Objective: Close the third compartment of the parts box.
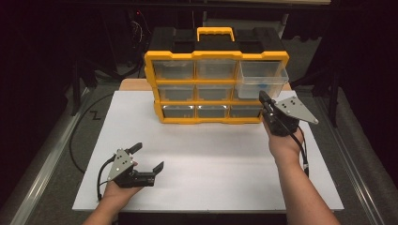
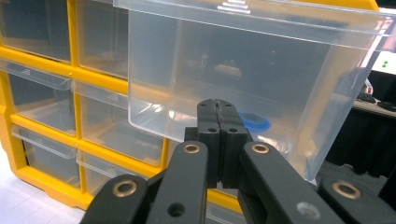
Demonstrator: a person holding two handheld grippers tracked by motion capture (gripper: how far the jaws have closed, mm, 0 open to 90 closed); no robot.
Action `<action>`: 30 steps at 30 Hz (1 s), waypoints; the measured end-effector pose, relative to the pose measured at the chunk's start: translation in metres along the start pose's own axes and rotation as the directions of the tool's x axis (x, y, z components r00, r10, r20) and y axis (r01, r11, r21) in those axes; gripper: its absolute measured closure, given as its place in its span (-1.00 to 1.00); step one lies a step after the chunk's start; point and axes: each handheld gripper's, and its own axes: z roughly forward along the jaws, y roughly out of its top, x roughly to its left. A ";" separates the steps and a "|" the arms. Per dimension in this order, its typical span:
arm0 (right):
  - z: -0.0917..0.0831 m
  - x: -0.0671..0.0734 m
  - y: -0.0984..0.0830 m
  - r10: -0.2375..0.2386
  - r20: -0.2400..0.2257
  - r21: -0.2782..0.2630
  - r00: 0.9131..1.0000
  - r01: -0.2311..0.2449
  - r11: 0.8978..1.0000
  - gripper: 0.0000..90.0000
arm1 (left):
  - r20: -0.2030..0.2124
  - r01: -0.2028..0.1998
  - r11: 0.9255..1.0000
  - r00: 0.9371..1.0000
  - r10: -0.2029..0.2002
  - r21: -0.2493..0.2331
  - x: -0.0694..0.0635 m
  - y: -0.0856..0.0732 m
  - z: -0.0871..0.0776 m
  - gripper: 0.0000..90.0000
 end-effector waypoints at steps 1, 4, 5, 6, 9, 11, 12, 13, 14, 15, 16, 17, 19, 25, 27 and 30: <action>0.001 0.000 0.000 -0.002 0.000 0.000 1.000 0.002 1.000 1.00 | 0.000 0.001 1.000 1.000 -0.001 0.000 0.000 0.000 0.000 -0.99; 0.004 -0.001 0.001 -0.001 0.003 0.004 1.000 0.001 1.000 1.00 | -0.001 0.002 1.000 1.000 -0.002 -0.001 0.000 0.000 0.000 -0.99; 0.004 -0.001 0.002 -0.004 0.004 0.004 1.000 0.004 1.000 1.00 | -0.001 0.002 1.000 1.000 -0.002 -0.001 0.000 0.000 0.000 -0.98; 0.006 -0.001 0.002 -0.003 0.005 0.004 1.000 0.003 1.000 1.00 | -0.001 0.002 1.000 1.000 -0.002 0.000 0.000 0.000 0.000 -0.99; 0.008 -0.001 0.003 -0.002 0.005 0.007 1.000 0.002 1.000 1.00 | -0.002 0.000 1.000 1.000 0.000 -0.001 0.000 0.000 0.000 -0.99; 0.010 -0.002 0.004 -0.003 0.007 0.009 1.000 0.003 1.000 1.00 | -0.001 -0.002 1.000 1.000 0.002 0.000 0.000 0.000 0.000 -0.99; 0.011 -0.002 0.004 -0.003 0.009 0.009 1.000 0.003 1.000 1.00 | -0.001 -0.002 1.000 1.000 0.002 0.000 0.000 0.000 0.000 -0.99; 0.012 -0.003 0.004 -0.002 0.011 0.010 1.000 0.002 1.000 1.00 | -0.002 -0.002 1.000 1.000 0.002 -0.001 0.000 0.000 0.000 -0.98; 0.013 -0.003 0.004 -0.002 0.013 0.010 1.000 0.002 1.000 1.00 | -0.001 -0.003 1.000 1.000 0.003 0.000 0.000 0.000 0.000 -0.99; 0.014 -0.003 0.004 -0.005 0.014 0.012 1.000 0.005 1.000 1.00 | -0.001 -0.003 1.000 1.000 0.003 0.000 0.000 0.000 0.000 -0.98; 0.016 -0.004 0.004 -0.005 0.015 0.015 1.000 0.004 1.000 1.00 | -0.001 -0.004 1.000 1.000 0.004 0.000 0.000 0.000 0.000 -0.98; 0.016 -0.004 0.005 -0.005 0.016 0.016 1.000 0.005 1.000 1.00 | -0.001 -0.004 1.000 1.000 0.004 0.000 0.001 0.000 0.000 -0.98; 0.019 -0.004 0.005 -0.009 0.019 0.017 1.000 0.009 1.000 1.00 | -0.002 -0.002 1.000 1.000 0.002 -0.001 0.001 0.000 0.000 -0.98; 0.024 -0.007 0.009 -0.012 0.030 0.017 0.999 0.012 1.000 1.00 | 0.006 -0.005 1.000 1.000 0.005 0.000 0.000 0.000 0.000 -0.99; 0.025 -0.007 0.010 -0.011 0.033 0.017 0.999 0.011 1.000 1.00 | 0.004 -0.003 1.000 1.000 0.003 -0.001 0.000 0.000 0.000 -0.99; 0.027 -0.009 0.013 -0.012 0.038 0.018 0.999 0.011 1.000 1.00 | 0.004 -0.003 1.000 1.000 0.003 -0.002 0.000 0.000 0.000 -0.99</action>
